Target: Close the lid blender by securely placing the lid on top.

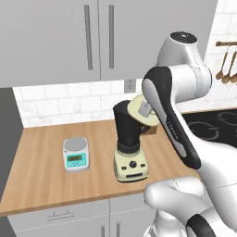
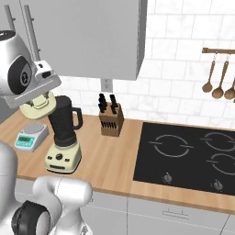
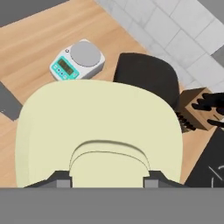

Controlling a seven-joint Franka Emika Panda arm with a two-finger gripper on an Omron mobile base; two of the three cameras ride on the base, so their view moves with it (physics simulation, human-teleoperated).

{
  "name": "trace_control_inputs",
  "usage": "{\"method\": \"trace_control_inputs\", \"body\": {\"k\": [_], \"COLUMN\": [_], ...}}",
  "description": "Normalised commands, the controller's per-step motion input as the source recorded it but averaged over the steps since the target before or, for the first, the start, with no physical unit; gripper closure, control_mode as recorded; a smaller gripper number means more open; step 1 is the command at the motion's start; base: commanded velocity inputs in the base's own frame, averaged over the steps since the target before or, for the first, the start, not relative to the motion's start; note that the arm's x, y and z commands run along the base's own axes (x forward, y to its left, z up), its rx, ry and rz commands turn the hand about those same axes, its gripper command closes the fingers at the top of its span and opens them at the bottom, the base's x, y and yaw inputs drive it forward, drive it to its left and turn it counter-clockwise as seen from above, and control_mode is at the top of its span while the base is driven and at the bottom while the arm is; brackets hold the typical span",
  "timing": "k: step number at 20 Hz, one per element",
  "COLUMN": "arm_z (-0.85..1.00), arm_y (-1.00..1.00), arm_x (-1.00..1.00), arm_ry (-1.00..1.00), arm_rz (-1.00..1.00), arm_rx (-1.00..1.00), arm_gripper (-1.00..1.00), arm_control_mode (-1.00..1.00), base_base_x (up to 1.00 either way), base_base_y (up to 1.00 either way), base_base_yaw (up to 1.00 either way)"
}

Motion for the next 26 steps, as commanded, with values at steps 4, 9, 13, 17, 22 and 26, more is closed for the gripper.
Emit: {"method": "trace_control_inputs", "body": {"k": [4,9,13,17,22,26], "arm_z": [0.0,0.0,0.0,0.0,0.0,-0.09], "arm_y": [0.02,0.0,0.0,0.0,0.0,0.0], "arm_x": [0.08,0.03,0.13,0.12,0.07,0.08], "arm_ry": [0.01,0.0,0.0,0.0,0.0,0.04], "arm_rz": [0.01,0.01,0.0,0.0,0.0,0.0], "arm_rx": [0.0,0.0,0.0,0.0,0.0,-0.02], "arm_gripper": [1.0,1.0,1.0,1.0,1.0,1.0], "arm_control_mode": [-1.0,-1.0,-1.0,-1.0,-1.0,-1.0], "base_base_x": [0.0,0.0,0.0,0.0,0.0,0.0], "base_base_y": [0.0,0.0,0.0,0.0,0.0,0.0], "base_base_yaw": [0.0,0.0,0.0,0.0,0.0,0.0]}}
